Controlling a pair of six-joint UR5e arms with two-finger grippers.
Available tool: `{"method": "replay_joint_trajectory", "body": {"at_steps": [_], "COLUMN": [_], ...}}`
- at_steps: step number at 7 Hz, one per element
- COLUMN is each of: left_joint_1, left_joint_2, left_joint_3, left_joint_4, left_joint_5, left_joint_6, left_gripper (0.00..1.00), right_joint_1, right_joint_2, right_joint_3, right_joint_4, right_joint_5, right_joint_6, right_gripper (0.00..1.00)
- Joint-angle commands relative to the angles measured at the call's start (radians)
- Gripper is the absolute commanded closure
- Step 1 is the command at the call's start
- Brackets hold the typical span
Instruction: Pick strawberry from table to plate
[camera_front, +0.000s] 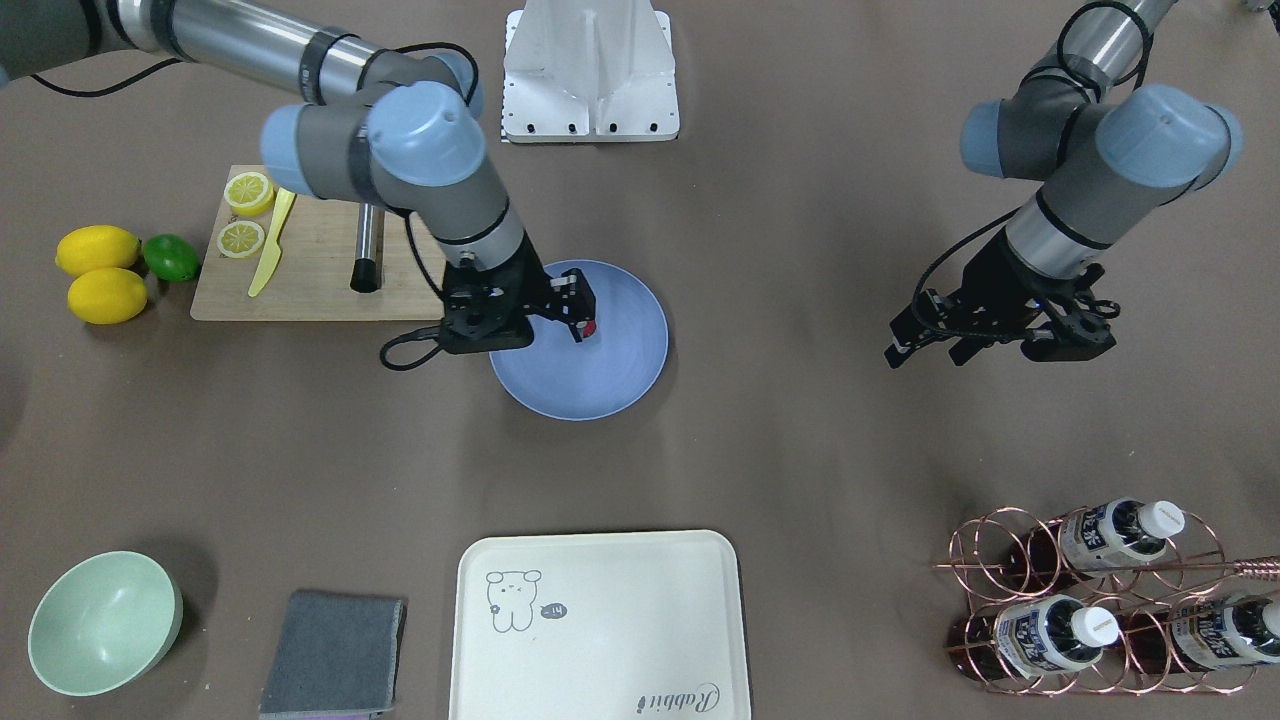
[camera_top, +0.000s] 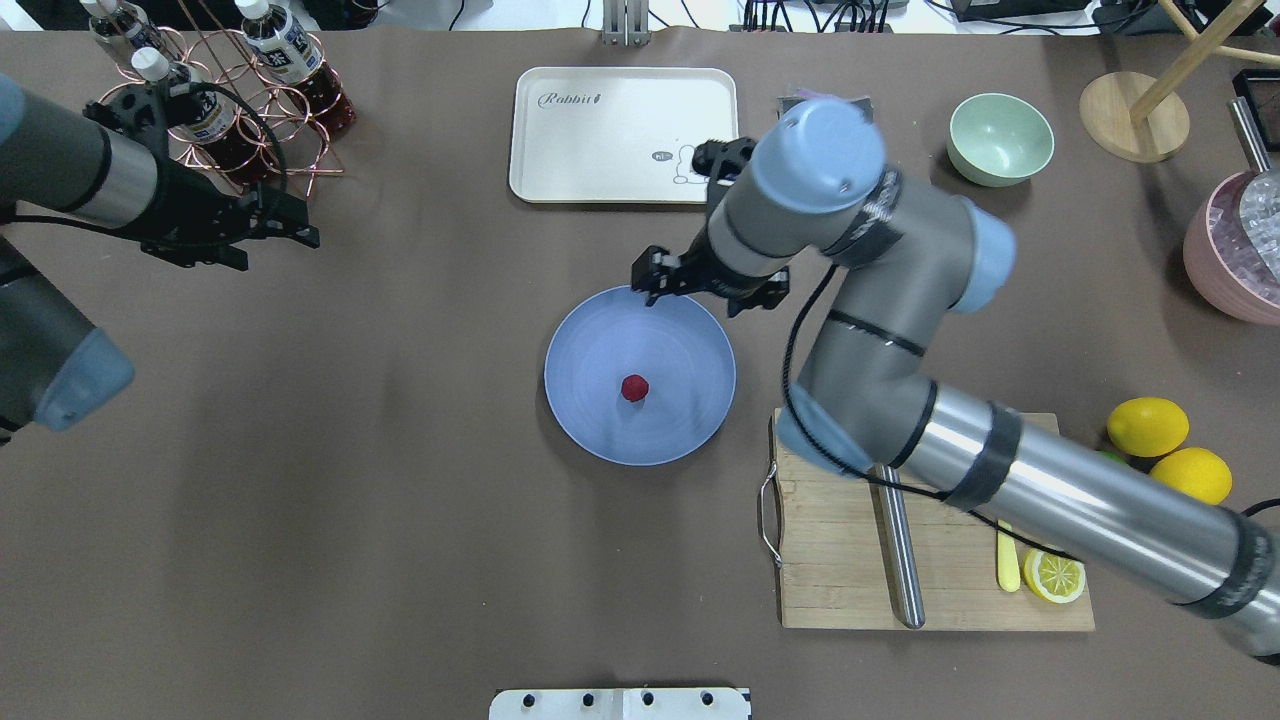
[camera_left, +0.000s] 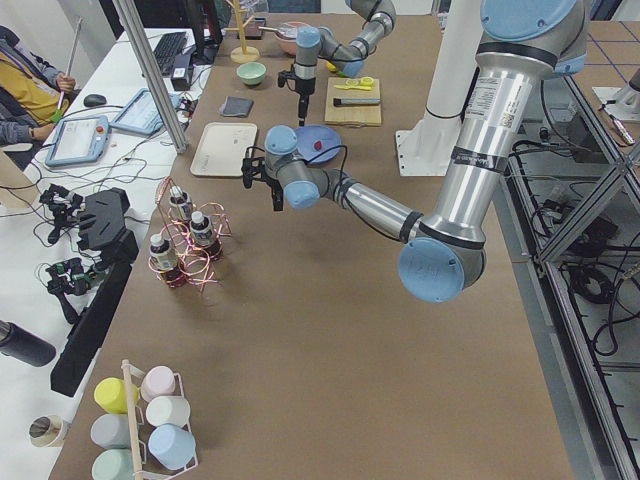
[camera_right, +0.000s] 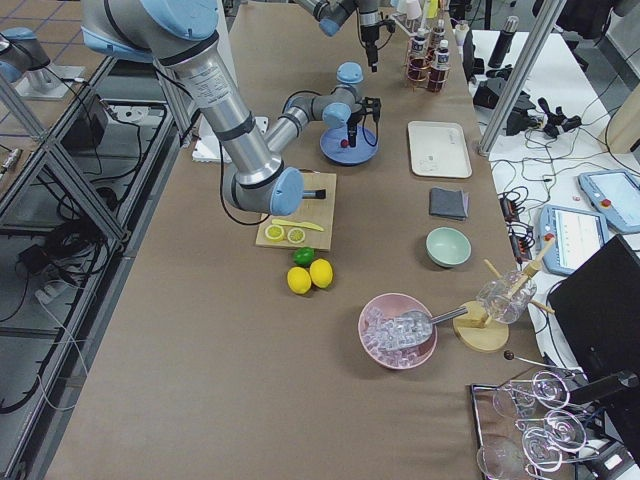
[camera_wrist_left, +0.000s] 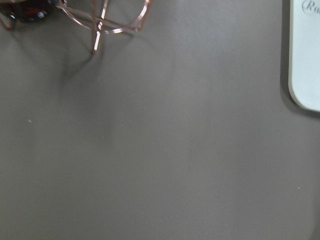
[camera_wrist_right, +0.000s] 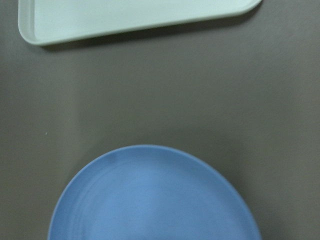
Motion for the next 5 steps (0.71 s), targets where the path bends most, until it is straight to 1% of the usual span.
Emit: {"method": "replay_joint_trajectory", "body": {"at_steps": [1, 2, 3, 4, 5], "left_joint_1": [-0.134, -0.230, -0.310, -0.402, -0.490], "left_joint_2": [0.120, 0.160, 0.244, 0.277, 0.283], "left_joint_3": [-0.065, -0.076, -0.065, -0.062, -0.059], "left_joint_4": [0.061, 0.121, 0.137, 0.231, 0.347], "left_joint_5": [-0.116, -0.190, -0.238, -0.244, -0.243], "left_joint_6": [0.245, 0.391, 0.595, 0.800, 0.994], "left_gripper": [0.03, 0.03, 0.03, 0.03, 0.03], "right_joint_1": [0.269, 0.455, 0.613, 0.724, 0.807], "right_joint_2": [-0.279, -0.408, -0.518, -0.525, -0.524], "right_joint_3": [0.166, 0.154, 0.107, 0.061, 0.010], "right_joint_4": [-0.031, -0.037, -0.073, -0.200, -0.294], "right_joint_5": [0.200, 0.323, 0.356, 0.356, 0.344], "right_joint_6": [-0.353, -0.630, -0.975, -1.224, -1.412], "right_gripper": [0.00, 0.00, 0.00, 0.00, 0.00]}}
